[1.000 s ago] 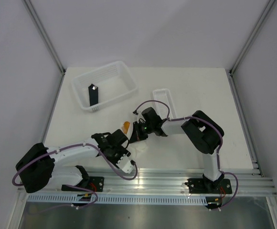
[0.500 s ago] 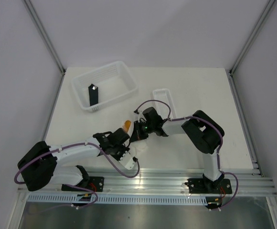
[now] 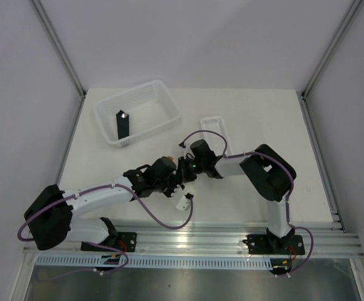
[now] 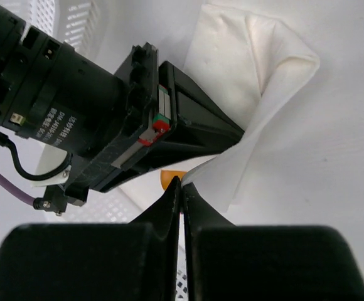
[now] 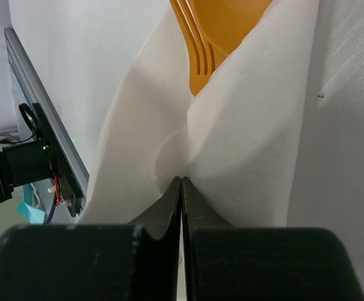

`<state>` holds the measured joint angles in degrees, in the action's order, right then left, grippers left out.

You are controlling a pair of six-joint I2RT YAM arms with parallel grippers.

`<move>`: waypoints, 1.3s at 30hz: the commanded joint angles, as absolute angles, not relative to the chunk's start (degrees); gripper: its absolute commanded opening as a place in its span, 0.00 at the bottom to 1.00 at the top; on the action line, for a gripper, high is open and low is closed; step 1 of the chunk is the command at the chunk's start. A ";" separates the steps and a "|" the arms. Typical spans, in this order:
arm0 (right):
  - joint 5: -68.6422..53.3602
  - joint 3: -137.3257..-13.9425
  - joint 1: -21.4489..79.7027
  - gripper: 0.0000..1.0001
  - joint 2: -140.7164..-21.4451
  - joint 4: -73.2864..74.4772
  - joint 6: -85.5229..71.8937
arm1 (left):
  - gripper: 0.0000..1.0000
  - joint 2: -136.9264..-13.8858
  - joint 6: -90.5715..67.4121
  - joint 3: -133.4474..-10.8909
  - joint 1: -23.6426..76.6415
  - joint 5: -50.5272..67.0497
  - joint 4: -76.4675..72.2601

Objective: Place the utensils on the paper napkin and roll it up

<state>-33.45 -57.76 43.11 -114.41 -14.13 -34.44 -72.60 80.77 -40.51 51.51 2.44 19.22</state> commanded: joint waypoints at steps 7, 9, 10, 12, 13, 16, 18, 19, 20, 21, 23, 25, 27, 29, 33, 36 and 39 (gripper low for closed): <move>-28.39 -56.34 41.66 0.02 -108.91 -9.76 -32.52 | 0.01 -72.60 87.10 -37.36 52.12 6.59 14.06; -26.72 -56.60 41.31 0.05 -107.32 -8.18 -31.64 | 0.01 -72.51 87.10 -37.18 52.03 6.42 14.85; -26.28 -56.78 40.70 0.07 -106.62 -7.30 -31.38 | 0.01 -72.42 87.01 -37.18 52.03 6.50 15.11; -25.14 -57.04 40.08 0.09 -105.03 -6.60 -30.59 | 0.01 -72.25 86.92 -36.92 52.03 6.77 15.82; -24.70 -57.22 39.82 0.10 -104.68 -5.37 -30.06 | 0.01 -72.25 86.92 -36.83 52.03 6.85 15.73; -23.47 -58.01 39.12 0.11 -104.24 -4.40 -29.09 | 0.01 -72.25 86.92 -36.39 52.03 6.68 15.38; -23.20 -57.83 38.50 0.10 -104.68 -4.05 -29.09 | 0.01 -72.07 86.92 -36.30 52.03 6.68 15.29; -22.94 -57.66 37.71 0.10 -104.59 -3.78 -29.09 | 0.01 -72.16 86.75 -36.30 52.03 6.68 15.29; -21.98 -57.22 37.44 0.11 -104.07 -3.69 -28.92 | 0.01 -71.98 86.75 -36.30 52.03 6.59 15.29; -21.28 -57.04 37.18 0.11 -103.63 -3.43 -28.48 | 0.01 -71.90 86.57 -36.21 52.03 6.50 15.38; -17.95 -57.39 37.18 0.15 -102.75 -1.41 -25.85 | 0.01 -71.72 86.31 -36.21 52.03 6.33 15.47; -16.53 -58.18 37.18 0.20 -102.66 -0.18 -23.39 | 0.01 -71.54 86.04 -36.12 52.03 6.50 15.38; -16.17 -58.27 37.09 0.24 -103.53 -0.26 -22.33 | 0.01 -71.63 86.13 -36.12 52.03 6.33 15.29; -17.30 -58.01 37.18 0.28 -104.58 -0.53 -21.54 | 0.01 -71.63 86.22 -36.21 52.03 6.24 14.59; -22.05 -56.61 37.18 0.33 -107.66 -3.59 -22.14 | 0.01 -71.81 86.48 -36.39 52.03 6.15 13.27; -23.99 -55.73 37.18 0.33 -107.93 -5.44 -23.73 | 0.01 -72.07 86.66 -36.30 52.03 6.15 12.66; -23.64 -54.32 37.26 0.33 -105.65 -6.50 -23.91 | 0.01 -72.33 86.75 -36.21 52.03 5.63 11.52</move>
